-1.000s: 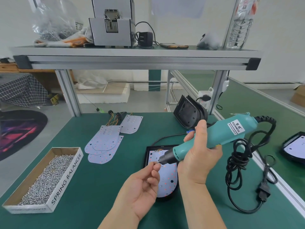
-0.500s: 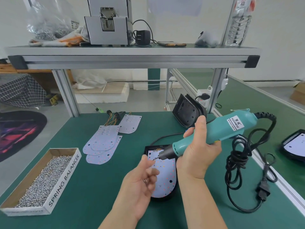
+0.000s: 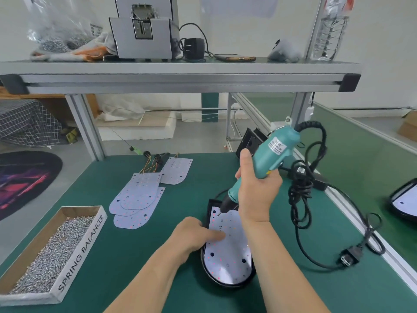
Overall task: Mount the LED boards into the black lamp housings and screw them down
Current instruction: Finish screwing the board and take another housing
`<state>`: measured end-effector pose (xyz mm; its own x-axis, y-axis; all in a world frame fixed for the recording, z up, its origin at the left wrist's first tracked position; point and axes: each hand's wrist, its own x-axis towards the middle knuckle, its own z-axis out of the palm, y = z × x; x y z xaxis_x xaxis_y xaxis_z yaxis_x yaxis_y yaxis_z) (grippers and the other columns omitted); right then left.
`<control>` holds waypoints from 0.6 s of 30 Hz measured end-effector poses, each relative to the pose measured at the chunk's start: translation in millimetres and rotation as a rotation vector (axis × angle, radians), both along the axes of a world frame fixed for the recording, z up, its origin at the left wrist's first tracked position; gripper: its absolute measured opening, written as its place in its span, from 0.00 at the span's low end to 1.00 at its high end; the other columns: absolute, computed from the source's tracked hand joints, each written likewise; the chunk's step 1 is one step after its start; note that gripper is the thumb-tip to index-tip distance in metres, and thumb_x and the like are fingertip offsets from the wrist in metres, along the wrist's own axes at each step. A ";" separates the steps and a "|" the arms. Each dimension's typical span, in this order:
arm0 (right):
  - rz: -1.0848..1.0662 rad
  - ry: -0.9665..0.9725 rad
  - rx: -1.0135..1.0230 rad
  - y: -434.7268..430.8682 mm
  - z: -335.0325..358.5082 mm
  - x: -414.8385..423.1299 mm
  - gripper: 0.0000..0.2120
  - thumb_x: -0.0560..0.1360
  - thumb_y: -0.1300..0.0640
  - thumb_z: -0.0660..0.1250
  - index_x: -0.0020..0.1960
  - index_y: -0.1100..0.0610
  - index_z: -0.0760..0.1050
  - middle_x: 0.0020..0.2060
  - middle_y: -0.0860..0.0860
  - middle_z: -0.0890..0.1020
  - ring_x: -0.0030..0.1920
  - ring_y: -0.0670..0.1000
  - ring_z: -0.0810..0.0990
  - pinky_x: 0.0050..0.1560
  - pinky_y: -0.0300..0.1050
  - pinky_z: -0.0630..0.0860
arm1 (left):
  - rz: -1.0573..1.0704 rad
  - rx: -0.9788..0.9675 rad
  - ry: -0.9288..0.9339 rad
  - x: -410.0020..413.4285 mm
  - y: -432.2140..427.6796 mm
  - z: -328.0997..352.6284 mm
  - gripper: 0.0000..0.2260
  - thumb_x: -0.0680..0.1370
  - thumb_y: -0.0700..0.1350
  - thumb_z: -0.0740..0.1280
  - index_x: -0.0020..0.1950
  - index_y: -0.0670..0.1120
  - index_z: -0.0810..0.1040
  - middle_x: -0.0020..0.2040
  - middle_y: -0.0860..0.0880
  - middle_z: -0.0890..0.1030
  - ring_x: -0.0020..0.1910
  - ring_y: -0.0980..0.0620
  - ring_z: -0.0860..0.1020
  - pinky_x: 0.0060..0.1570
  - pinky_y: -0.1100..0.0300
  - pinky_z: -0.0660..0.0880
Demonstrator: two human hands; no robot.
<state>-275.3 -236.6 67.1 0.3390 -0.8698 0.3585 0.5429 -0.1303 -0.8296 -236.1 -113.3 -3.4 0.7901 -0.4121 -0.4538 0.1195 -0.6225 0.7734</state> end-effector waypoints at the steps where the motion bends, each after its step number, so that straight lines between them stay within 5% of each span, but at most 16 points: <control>1: 0.009 0.014 -0.023 -0.1 -2.3 3.8 0.14 0.72 0.52 0.73 0.32 0.49 0.71 0.24 0.49 0.74 0.25 0.48 0.72 0.29 0.38 0.71 | 0.003 -0.047 0.036 0.3 -2.0 -1.5 0.21 0.57 0.54 0.77 0.38 0.40 0.76 0.36 0.46 0.80 0.34 0.45 0.78 0.38 0.55 0.73; 4: 0.016 0.064 -0.073 -1.3 -8.8 12.2 0.15 0.72 0.51 0.74 0.34 0.51 0.70 0.26 0.56 0.73 0.28 0.53 0.72 0.30 0.46 0.71 | 0.024 -0.122 0.100 1.1 -4.4 -6.8 0.27 0.57 0.50 0.77 0.51 0.37 0.84 0.48 0.43 0.87 0.50 0.43 0.85 0.59 0.45 0.79; 7: 0.013 0.089 -0.089 -1.9 -12.2 17.9 0.17 0.70 0.46 0.74 0.35 0.54 0.69 0.29 0.64 0.74 0.29 0.57 0.72 0.32 0.53 0.73 | 0.010 -0.144 0.131 2.8 -4.3 -10.0 0.22 0.58 0.48 0.77 0.50 0.42 0.85 0.46 0.48 0.87 0.48 0.47 0.86 0.59 0.47 0.79; 14: 0.007 0.114 -0.130 -2.8 -17.5 25.9 0.23 0.69 0.43 0.73 0.35 0.61 0.70 0.27 0.58 0.74 0.31 0.65 0.75 0.33 0.59 0.77 | -0.013 -0.183 0.153 2.8 -4.2 -10.0 0.17 0.60 0.48 0.76 0.47 0.45 0.87 0.43 0.52 0.87 0.44 0.52 0.86 0.55 0.54 0.80; 18: 0.016 0.131 -0.174 0.5 -19.2 27.6 0.25 0.69 0.41 0.72 0.36 0.64 0.70 0.28 0.62 0.75 0.31 0.65 0.75 0.33 0.60 0.75 | 0.000 -0.195 0.151 2.6 -4.7 -11.0 0.16 0.60 0.47 0.76 0.46 0.46 0.87 0.43 0.52 0.87 0.44 0.52 0.86 0.55 0.54 0.80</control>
<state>-247.8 -236.2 47.9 0.4056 -0.7930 0.4545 0.4347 -0.2701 -0.8591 -233.5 -118.0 -14.3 0.7193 -0.5036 -0.4786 0.2427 -0.4634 0.8523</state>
